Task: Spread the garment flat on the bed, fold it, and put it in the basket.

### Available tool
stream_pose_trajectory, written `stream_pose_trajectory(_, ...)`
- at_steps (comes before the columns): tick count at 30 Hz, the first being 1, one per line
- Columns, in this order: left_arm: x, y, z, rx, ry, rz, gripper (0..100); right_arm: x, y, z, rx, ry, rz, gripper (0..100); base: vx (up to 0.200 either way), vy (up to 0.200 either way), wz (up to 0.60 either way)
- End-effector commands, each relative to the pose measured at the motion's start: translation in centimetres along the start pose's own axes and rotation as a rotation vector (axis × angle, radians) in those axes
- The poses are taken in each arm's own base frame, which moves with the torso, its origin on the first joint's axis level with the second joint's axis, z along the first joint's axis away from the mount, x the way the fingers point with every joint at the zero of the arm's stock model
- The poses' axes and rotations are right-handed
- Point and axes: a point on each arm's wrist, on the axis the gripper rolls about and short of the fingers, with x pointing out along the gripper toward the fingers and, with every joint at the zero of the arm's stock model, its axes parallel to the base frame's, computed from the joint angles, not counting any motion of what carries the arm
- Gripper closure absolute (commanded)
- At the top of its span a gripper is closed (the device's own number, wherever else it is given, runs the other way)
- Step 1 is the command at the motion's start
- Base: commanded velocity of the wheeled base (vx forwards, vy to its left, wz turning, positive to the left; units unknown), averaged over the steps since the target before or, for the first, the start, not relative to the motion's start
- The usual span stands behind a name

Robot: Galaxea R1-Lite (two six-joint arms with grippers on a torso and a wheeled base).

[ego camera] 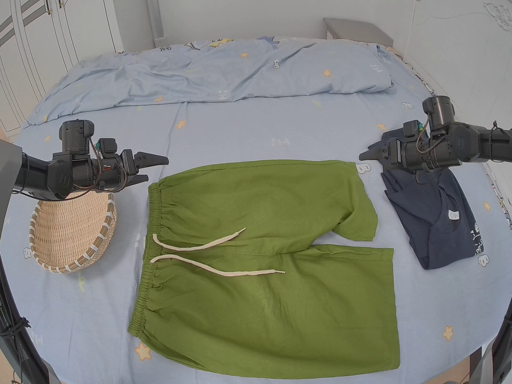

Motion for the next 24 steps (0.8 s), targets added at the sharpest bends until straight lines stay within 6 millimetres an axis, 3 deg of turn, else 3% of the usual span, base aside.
stream_pose_trajectory(1,0.0,-0.9,-0.6,-0.001,0.017,-0.014,0,-5.1,-1.2,-10.3,0.095,0.06,0.133,0,0.0,0.0,0.0)
stream_pose_trajectory(6,-0.1,-1.0,-0.5,-0.004,0.017,-0.015,0,-3.9,-1.9,-13.9,0.08,0.052,0.193,0,0.0,0.0,0.0)
stream_pose_trajectory(12,0.0,-0.8,-0.6,-0.002,0.018,-0.013,0,-1.8,-2.0,-16.1,0.058,0.063,0.254,0,0.0,0.0,0.0)
stream_pose_trajectory(17,0.0,-0.9,-0.6,-0.002,0.018,-0.013,0,-0.4,-2.7,-16.8,0.048,0.054,0.262,0,0.0,0.0,0.0)
stream_pose_trajectory(24,0.1,-0.8,-0.7,-0.002,0.021,-0.012,0,0.2,-2.0,-16.7,0.008,0.024,0.296,0,0.0,0.0,0.0)
